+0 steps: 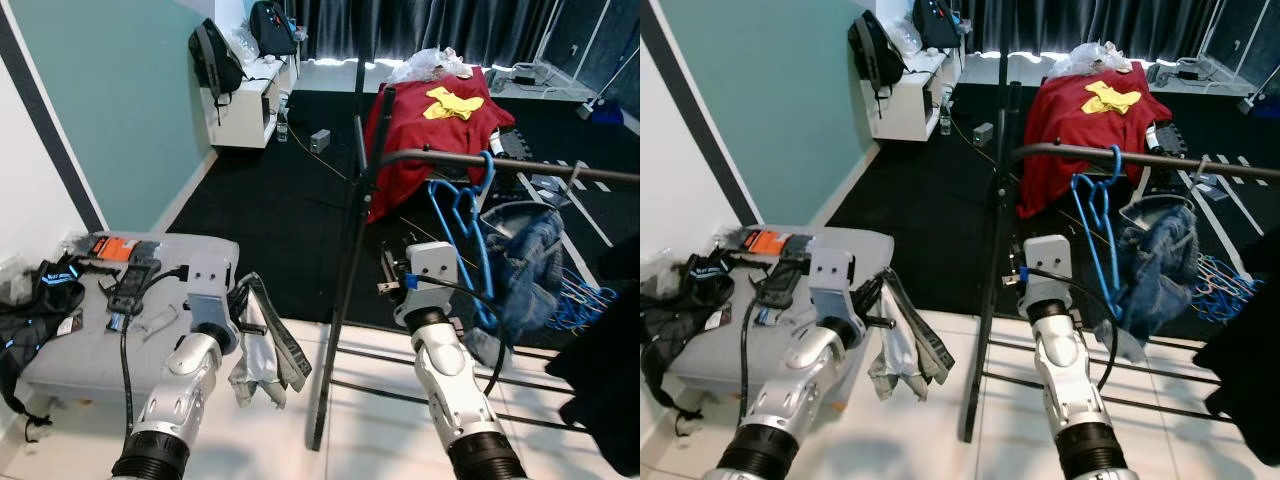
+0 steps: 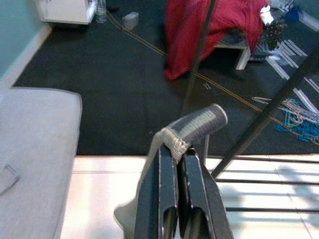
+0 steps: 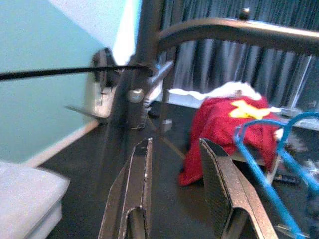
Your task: Hang hanger
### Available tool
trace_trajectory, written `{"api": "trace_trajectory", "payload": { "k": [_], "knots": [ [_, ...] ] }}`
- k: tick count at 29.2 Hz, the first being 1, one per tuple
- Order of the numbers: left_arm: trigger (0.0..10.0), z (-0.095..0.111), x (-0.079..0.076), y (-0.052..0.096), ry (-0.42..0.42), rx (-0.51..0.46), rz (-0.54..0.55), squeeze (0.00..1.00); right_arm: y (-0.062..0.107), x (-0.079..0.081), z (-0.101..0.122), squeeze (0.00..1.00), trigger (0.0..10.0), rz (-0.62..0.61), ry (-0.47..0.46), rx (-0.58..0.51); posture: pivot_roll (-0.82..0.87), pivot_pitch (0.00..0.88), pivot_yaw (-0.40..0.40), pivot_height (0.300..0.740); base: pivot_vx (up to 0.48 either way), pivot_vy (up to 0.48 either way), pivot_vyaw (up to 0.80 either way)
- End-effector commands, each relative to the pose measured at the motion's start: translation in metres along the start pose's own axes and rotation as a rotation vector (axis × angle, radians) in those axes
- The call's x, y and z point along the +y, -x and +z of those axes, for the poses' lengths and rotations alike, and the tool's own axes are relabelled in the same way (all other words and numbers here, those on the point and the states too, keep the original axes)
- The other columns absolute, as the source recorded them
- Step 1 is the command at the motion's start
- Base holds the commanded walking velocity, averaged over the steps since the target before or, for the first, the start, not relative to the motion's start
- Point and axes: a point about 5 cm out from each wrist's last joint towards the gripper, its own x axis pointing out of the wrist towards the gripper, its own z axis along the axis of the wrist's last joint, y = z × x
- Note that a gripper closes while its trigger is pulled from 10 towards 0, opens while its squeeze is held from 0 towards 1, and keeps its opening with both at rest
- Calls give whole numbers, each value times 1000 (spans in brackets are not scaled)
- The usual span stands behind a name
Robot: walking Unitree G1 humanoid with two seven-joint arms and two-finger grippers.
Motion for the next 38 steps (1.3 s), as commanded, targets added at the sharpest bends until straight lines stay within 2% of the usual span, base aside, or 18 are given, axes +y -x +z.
{"api": "trace_trajectory", "payload": {
  "k": [1, 5, 14, 15, 16, 17, 18, 21, 24, 25, 26, 28, 33, 38],
  "knots": [
    [10000, 1, 0, 1, 9, -1, -15, 0, 2, 0, 4, 0, 10000, -17, 45, -33, -80, 26, 14, 740, 0, 0, 0],
    [10000, 0, -3, 3, 21, 2, -32, 0, 7, -6, 5, 0, 10000, -107, 99, -47, -84, 20, 18, 740, 0, 0, 0],
    [10000, -1, -3, 3, 11, 1, -47, 0, 11, -10, 4, 0, 10000, -139, 123, -35, -88, 15, 21, 740, 0, 0, 0],
    [10000, -1, -4, 3, 3, 4, -55, 0, 11, -16, 4, 0, 10000, -174, 143, -24, -90, 12, 23, 740, 0, 0, 0],
    [10000, -1, -4, 3, 3, 4, -55, 0, 11, -16, 4, 0, 10000, -174, 143, -24, -90, 12, 23, 740, 0, 0, 0],
    [10000, -1, -4, 2, -5, 8, -60, 0, 9, -25, 3, 0, 10000, -210, 164, -12, -89, 9, 24, 740, 0, 0, 0],
    [10000, 0, -3, 2, -10, 21, -51, 0, 5, -32, 3, 0, 10000, -215, 158, -2, -92, 8, 26, 740, 0, -480, 0],
    [10000, -1, -1, 1, -17, 39, -37, 0, 0, -41, 3, 0, 10000, -213, 156, 8, -93, 7, 24, 740, 0, -480, 0],
    [10000, -1, -1, 1, -10, 43, -30, 0, -1, -43, 3, 0, 10000, -218, 166, 14, -92, 7, 21, 740, 0, -480, 0],
    [10000, -2, 1, 1, 30, 47, -14, 0, -2, -45, 3, 0, 10000, -224, 180, 16, -93, 7, 20, 740, 0, 0, 0],
    [10000, -2, 1, 1, 30, 47, -14, 0, -2, -45, 3, 0, 10000, -224, 180, 16, -93, 7, 20, 740, 0, 0, 0],
    [10000, -2, 2, 1, 52, 48, -10, 0, -3, -46, 8, 0, 10000, -224, 227, 5, -95, 11, 19, 740, 0, 0, 0],
    [10000, -1, 2, 1, 50, 42, -23, 0, -6, -47, 12, 0, 10000, -235, 290, 8, -94, 11, 19, 740, 0, 0, 0],
    [10000, 0, 2, 1, 44, 41, -24, 0, -9, -50, 8, 0, 10000, -245, 278, 57, -93, 13, 20, 740, 0, 0, 0]
  ]
}}
